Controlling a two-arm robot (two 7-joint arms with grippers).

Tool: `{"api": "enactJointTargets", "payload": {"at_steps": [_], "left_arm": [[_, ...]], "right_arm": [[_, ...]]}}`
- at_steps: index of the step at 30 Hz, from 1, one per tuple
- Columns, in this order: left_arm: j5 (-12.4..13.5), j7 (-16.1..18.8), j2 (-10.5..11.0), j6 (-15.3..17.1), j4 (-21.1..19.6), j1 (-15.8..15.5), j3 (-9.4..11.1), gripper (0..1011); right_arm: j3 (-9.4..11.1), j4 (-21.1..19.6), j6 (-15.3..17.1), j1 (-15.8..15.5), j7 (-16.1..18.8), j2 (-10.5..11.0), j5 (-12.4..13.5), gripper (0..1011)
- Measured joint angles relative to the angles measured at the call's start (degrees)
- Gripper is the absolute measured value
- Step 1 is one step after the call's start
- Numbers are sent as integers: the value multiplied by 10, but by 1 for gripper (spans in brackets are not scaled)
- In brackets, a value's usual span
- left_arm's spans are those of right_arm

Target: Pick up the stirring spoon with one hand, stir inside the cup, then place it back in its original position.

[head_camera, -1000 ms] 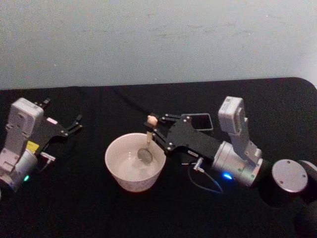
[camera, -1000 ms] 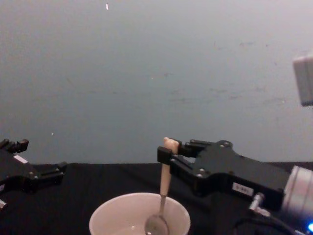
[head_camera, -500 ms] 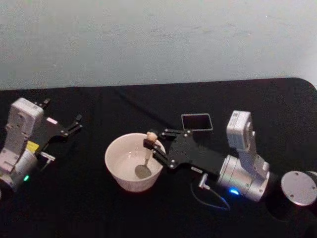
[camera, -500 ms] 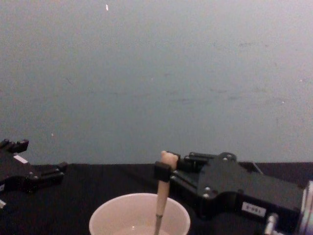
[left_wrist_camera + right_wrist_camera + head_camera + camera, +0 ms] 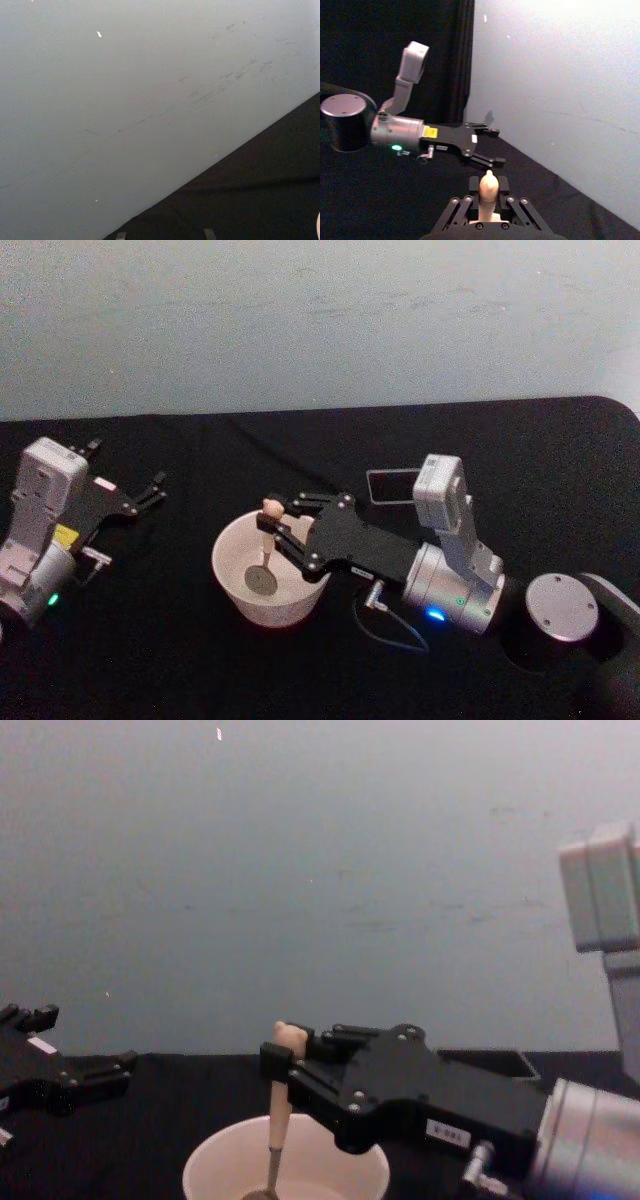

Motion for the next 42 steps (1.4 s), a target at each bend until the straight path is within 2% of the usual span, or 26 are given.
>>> {"api": "enactJointTargets", "payload": {"at_steps": [8, 23, 30, 35, 42], "left_arm": [[0, 0, 0, 0, 0, 0, 0, 1001], [0, 0, 0, 0, 0, 0, 0, 1001], [0, 0, 0, 0, 0, 0, 0, 1001], [0, 0, 0, 0, 0, 0, 0, 1001], [0, 0, 0, 0, 0, 0, 0, 1001]], "right_arm": [[8, 33, -5, 22, -18, -16, -12, 213], [22, 44, -7, 25, -23, -16, -15, 213], [31, 31, -7, 16, -21, -5, -12, 213], [36, 4, -6, -1, -10, 12, -1, 213], [31, -27, -4, -22, 8, 34, 7, 213]]}}
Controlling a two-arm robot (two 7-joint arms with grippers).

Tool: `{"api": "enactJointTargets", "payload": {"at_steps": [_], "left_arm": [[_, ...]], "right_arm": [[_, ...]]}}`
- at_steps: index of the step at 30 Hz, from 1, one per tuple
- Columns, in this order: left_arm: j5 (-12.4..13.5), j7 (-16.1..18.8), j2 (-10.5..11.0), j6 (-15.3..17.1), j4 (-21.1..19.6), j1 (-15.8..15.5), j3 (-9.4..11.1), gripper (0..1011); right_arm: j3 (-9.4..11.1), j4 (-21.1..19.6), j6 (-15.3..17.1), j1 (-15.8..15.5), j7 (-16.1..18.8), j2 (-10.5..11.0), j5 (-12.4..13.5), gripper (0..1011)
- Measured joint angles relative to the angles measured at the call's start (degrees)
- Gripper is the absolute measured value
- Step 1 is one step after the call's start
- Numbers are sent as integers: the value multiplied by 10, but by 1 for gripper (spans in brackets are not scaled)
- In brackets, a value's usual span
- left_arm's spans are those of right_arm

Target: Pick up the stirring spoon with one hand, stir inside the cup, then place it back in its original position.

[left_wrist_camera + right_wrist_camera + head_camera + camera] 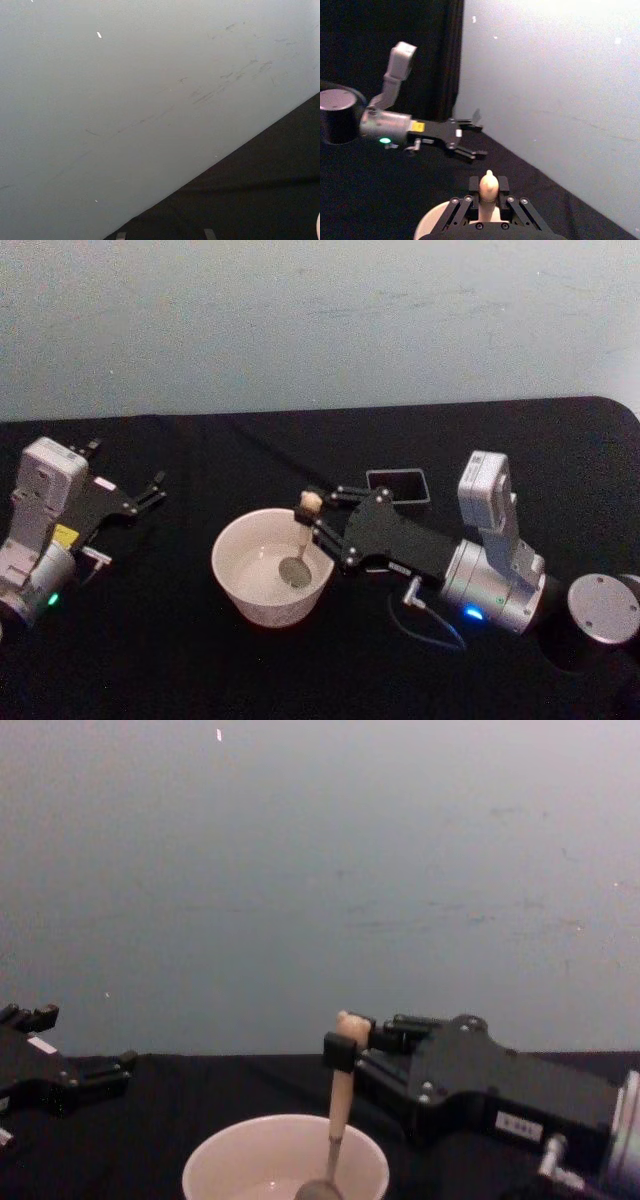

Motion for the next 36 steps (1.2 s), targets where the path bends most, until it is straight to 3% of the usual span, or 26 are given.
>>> {"api": "enactJointTargets", "payload": {"at_steps": [8, 19, 27, 36], "left_arm": [[0, 0, 0, 0, 0, 0, 0, 1002], [0, 0, 0, 0, 0, 0, 0, 1001], [0, 0, 0, 0, 0, 0, 0, 1001], [0, 0, 0, 0, 0, 0, 0, 1001]], "right_arm": [[-16, -21, 4, -10, 13, 5, 8, 213], [-35, 2, 5, 14, 2, -24, 1, 213], [-28, 46, 1, 42, -27, -49, -17, 213], [-15, 66, -3, 53, -38, -55, -24, 213]]}}
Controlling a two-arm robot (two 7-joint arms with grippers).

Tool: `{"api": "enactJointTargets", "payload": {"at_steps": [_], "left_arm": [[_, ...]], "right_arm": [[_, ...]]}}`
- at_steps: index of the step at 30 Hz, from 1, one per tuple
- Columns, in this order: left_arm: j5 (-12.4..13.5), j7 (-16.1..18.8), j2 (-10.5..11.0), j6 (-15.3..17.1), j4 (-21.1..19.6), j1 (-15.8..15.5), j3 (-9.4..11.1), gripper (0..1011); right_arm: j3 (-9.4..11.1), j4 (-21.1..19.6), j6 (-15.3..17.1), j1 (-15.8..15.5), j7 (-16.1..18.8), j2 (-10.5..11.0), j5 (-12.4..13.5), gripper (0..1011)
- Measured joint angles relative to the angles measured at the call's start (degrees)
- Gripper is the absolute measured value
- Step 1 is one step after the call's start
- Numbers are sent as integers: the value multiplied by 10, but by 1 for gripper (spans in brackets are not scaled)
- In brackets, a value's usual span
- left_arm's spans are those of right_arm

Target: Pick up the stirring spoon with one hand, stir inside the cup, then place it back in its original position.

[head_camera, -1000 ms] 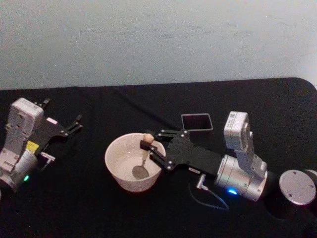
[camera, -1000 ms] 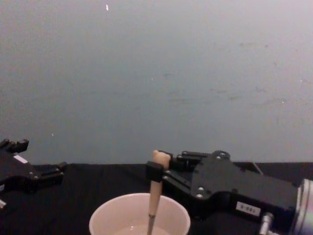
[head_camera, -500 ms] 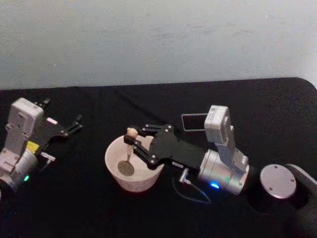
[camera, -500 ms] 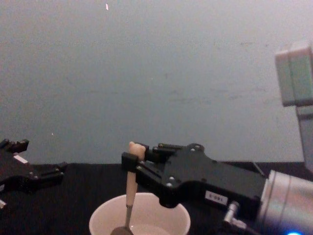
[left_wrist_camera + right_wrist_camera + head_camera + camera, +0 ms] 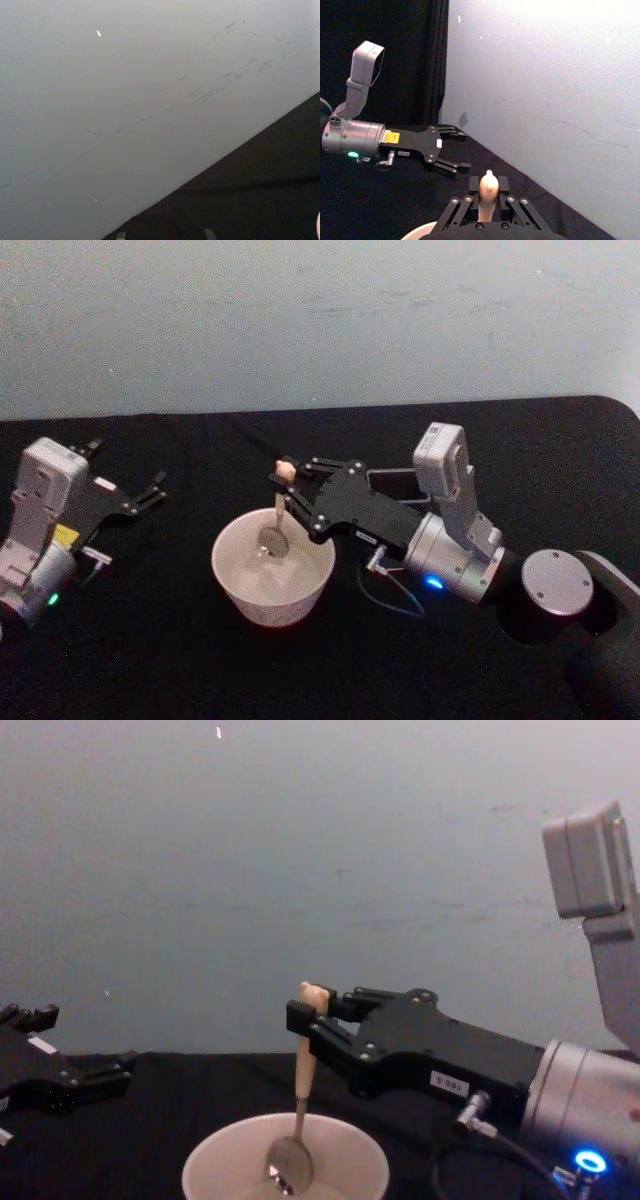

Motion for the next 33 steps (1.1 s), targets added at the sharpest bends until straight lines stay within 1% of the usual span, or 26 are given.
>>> {"api": "enactJointTargets", "payload": {"at_steps": [10, 15, 17, 20, 23, 24, 25, 28, 33], "left_arm": [[0, 0, 0, 0, 0, 0, 0, 1001], [0, 0, 0, 0, 0, 0, 0, 1001], [0, 0, 0, 0, 0, 0, 0, 1001], [0, 0, 0, 0, 0, 0, 0, 1001], [0, 0, 0, 0, 0, 0, 0, 1001], [0, 0, 0, 0, 0, 0, 0, 1001], [0, 0, 0, 0, 0, 0, 0, 1001], [0, 0, 0, 0, 0, 0, 0, 1001], [0, 0, 0, 0, 0, 0, 0, 1001]], "right_arm": [[7, -3, 1, -6, 2, 4, -1, 213], [13, -13, 4, -13, 4, 12, 2, 213], [17, -26, 7, -21, 8, 21, 8, 213], [19, -37, 8, -29, 14, 28, 13, 213], [19, -53, 9, -40, 23, 40, 17, 213], [17, -60, 10, -45, 27, 46, 19, 213], [17, -60, 10, -45, 27, 46, 19, 213], [11, -75, 10, -57, 38, 59, 21, 213], [4, -91, 12, -66, 48, 66, 30, 213]]}}
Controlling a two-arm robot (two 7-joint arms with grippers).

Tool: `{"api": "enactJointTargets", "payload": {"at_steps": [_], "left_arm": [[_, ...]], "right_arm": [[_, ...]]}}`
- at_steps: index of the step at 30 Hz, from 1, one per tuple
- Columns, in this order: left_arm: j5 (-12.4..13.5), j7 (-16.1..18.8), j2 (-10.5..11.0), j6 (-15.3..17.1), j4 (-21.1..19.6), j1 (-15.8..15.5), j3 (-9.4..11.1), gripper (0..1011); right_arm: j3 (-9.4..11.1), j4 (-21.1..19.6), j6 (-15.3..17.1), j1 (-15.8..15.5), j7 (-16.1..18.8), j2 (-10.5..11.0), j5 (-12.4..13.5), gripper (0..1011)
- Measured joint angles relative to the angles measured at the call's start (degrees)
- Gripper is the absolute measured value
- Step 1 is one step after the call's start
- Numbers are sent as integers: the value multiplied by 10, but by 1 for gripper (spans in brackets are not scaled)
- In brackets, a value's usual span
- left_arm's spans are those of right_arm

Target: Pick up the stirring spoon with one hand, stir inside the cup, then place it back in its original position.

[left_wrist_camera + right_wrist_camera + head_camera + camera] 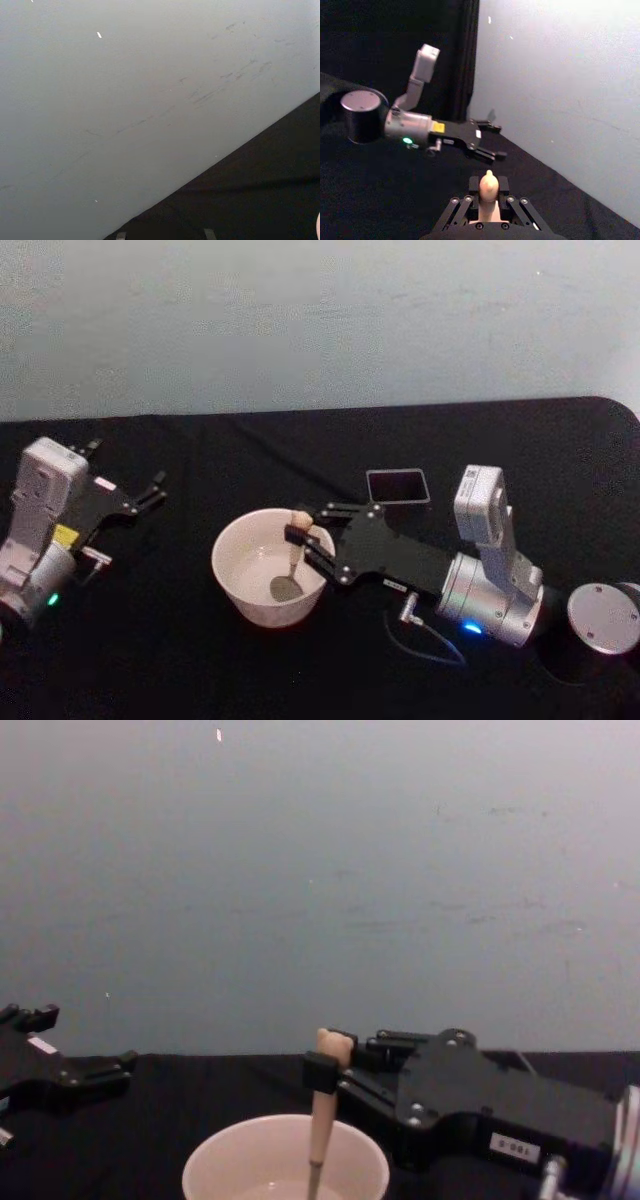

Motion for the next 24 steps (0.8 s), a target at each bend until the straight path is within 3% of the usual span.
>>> {"api": "enactJointTargets", "payload": {"at_steps": [9, 16, 24], "left_arm": [[0, 0, 0, 0, 0, 0, 0, 1001], [0, 0, 0, 0, 0, 0, 0, 1001], [0, 0, 0, 0, 0, 0, 0, 1001]], "right_arm": [[-14, -10, 2, 5, 1, -14, 12, 213], [-24, 26, -2, 31, -17, -39, -7, 213], [-16, 66, -8, 54, -39, -58, -22, 213]]}}
